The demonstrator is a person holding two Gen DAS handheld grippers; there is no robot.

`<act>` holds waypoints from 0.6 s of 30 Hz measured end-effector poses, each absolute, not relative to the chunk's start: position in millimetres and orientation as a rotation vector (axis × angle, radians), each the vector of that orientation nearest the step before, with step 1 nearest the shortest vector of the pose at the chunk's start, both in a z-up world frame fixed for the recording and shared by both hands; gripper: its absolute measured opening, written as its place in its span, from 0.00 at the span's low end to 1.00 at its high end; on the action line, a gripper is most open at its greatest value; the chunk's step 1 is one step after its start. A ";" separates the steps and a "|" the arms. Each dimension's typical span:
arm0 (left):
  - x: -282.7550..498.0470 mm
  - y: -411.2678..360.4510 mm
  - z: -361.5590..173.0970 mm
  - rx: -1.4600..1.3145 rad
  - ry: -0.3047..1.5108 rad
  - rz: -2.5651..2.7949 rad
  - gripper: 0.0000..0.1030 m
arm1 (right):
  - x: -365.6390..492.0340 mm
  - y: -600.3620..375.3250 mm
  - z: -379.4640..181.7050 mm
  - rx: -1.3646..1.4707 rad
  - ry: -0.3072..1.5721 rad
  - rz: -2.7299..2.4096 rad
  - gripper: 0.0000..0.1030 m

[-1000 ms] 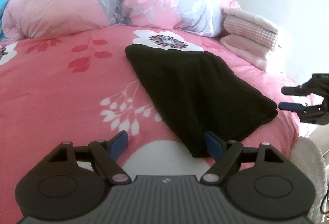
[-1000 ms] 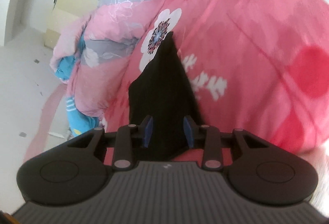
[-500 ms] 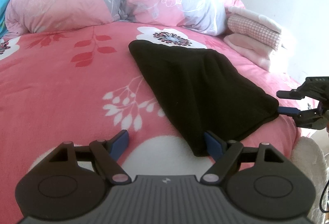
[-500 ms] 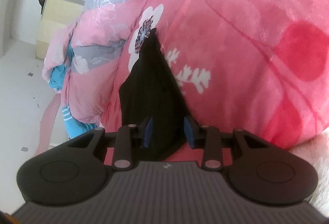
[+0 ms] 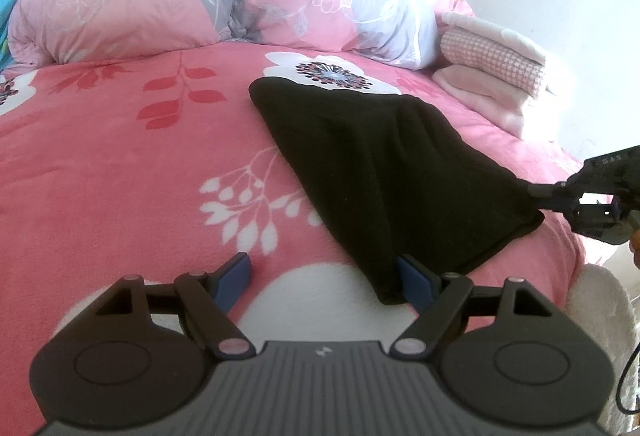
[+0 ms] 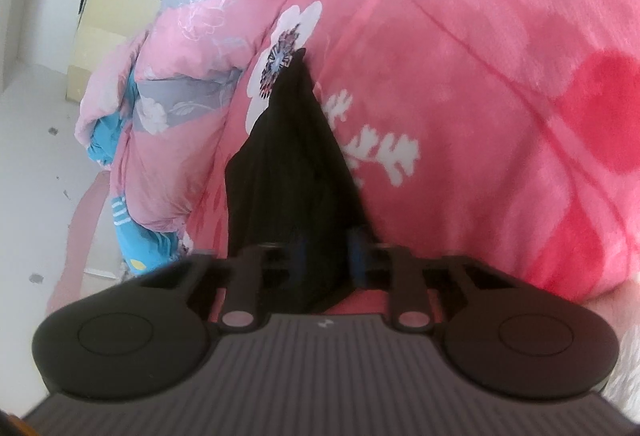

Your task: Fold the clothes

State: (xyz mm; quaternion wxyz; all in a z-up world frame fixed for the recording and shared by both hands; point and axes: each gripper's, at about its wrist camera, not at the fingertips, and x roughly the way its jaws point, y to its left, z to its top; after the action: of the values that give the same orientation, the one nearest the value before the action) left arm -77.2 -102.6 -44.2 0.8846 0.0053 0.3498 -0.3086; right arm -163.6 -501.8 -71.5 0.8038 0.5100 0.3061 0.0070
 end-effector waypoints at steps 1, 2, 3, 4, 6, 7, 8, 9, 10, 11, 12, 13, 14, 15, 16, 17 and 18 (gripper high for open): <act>-77.1 -102.2 -44.0 0.010 0.729 -0.642 0.78 | -164.5 -500.3 -69.5 1.078 0.643 0.020 0.04; -77.2 -102.1 -43.7 0.009 0.730 -0.642 0.78 | -166.3 -499.3 -66.8 1.064 0.630 0.021 0.03; -77.3 -102.0 -43.4 0.008 0.731 -0.641 0.78 | -168.7 -499.3 -64.1 1.054 0.618 0.019 0.03; -77.4 -101.9 -43.1 0.007 0.732 -0.641 0.78 | -171.1 -499.3 -61.5 1.044 0.607 0.016 0.03; -77.5 -101.7 -42.5 0.005 0.734 -0.640 0.78 | -175.4 -499.4 -59.0 1.037 0.595 0.011 0.02; -77.6 -101.6 -42.2 0.005 0.735 -0.640 0.78 | -177.4 -499.5 -58.6 1.037 0.592 0.008 0.02; -77.7 -101.5 -42.0 0.004 0.736 -0.639 0.77 | -179.3 -499.6 -58.2 1.037 0.589 0.006 0.02; -77.7 -101.4 -41.7 0.003 0.737 -0.639 0.77 | -181.1 -499.6 -58.2 1.037 0.587 0.003 0.02; -77.8 -101.2 -41.5 0.002 0.738 -0.638 0.77 | -182.3 -499.3 -59.4 1.037 0.589 0.000 0.02; -77.9 -100.7 -41.5 0.001 0.739 -0.638 0.77 | -183.6 -499.0 -60.5 1.037 0.590 -0.003 0.02; -78.1 -100.3 -41.0 0.001 0.740 -0.637 0.77 | -184.7 -498.8 -61.8 1.036 0.592 -0.007 0.02; -78.4 -99.8 -40.6 0.001 0.741 -0.636 0.77 | -185.4 -499.0 -63.7 1.036 0.597 -0.012 0.02; -78.7 -99.3 -40.1 0.000 0.742 -0.636 0.77 | -186.1 -499.0 -65.8 1.038 0.601 -0.016 0.02; -79.0 -98.8 -39.4 -0.001 0.743 -0.634 0.77 | -187.0 -498.7 -66.7 1.041 0.602 -0.018 0.02; -79.2 -98.2 -39.1 -0.002 0.744 -0.634 0.77 | -188.0 -498.0 -66.9 1.041 0.602 -0.019 0.02; -79.3 -97.6 -38.7 -0.003 0.745 -0.633 0.77 | -189.3 -496.7 -64.9 1.034 0.597 -0.017 0.02; -79.4 -97.2 -38.7 -0.003 0.745 -0.632 0.77 | -190.6 -495.4 -62.9 1.027 0.592 -0.015 0.02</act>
State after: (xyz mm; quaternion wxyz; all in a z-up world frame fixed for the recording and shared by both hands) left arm -79.4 -97.2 -38.7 0.8830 -0.0015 0.3580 -0.3037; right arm -190.6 -495.4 -62.9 0.8295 0.4837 0.2792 -0.0072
